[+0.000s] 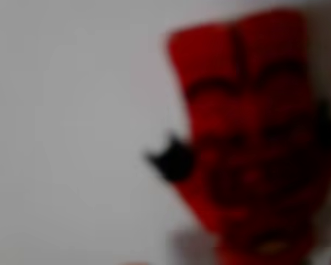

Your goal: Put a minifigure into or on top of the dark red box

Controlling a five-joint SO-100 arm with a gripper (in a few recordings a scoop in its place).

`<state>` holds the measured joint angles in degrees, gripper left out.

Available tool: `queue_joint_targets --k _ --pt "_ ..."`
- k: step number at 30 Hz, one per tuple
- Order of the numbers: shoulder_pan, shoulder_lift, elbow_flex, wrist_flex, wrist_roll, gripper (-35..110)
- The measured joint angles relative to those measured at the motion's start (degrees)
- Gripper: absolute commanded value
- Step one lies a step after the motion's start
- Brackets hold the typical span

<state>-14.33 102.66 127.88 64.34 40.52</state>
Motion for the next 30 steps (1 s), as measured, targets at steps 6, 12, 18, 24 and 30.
queue_joint_targets --k 6,12,18,24,30 --pt "-2.37 -0.53 0.00 -1.05 1.05 17" --pt "-1.93 -1.67 0.00 -1.93 1.05 17" --pt "-2.72 -3.78 0.00 -2.11 1.05 17" --pt "-2.64 -4.66 -0.09 -2.81 1.14 17" --pt "-2.72 -5.62 -0.18 -3.52 1.23 16"
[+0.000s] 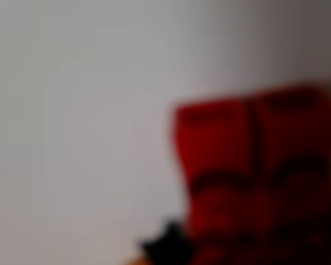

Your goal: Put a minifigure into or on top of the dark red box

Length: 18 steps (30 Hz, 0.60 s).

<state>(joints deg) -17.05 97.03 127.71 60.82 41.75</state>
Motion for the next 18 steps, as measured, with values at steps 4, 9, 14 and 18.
queue_joint_targets --k 4,9,14,18 --pt "0.18 -0.79 -0.35 0.00 0.00 13" --pt "0.62 -0.97 -0.62 -0.09 0.00 12" --pt "0.62 -0.97 -0.62 -0.09 0.70 11" --pt "0.62 -0.97 -0.62 -0.09 0.79 9"
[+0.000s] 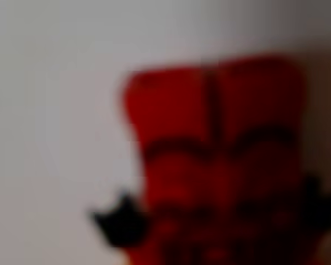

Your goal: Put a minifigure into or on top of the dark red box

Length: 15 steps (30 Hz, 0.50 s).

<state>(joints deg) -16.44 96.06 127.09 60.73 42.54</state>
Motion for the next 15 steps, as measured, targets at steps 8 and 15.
queue_joint_targets --k 8,15 --pt "0.00 0.00 0.00 0.00 0.00 4" --pt "0.00 -0.09 -0.26 1.14 0.09 0"
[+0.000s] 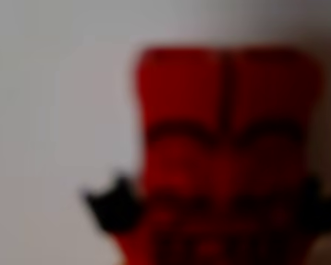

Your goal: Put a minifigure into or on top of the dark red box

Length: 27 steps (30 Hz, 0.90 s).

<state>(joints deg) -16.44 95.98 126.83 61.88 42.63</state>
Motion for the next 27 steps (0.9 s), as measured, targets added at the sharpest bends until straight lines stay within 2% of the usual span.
queue_joint_targets --k 6,11,18,27 --pt "0.88 0.44 -3.52 5.45 -1.14 0" --pt "4.22 6.86 -10.20 15.56 -4.48 0" --pt "15.47 16.00 -16.08 25.84 -12.13 0" --pt "32.78 19.60 -17.40 27.42 -19.51 0"
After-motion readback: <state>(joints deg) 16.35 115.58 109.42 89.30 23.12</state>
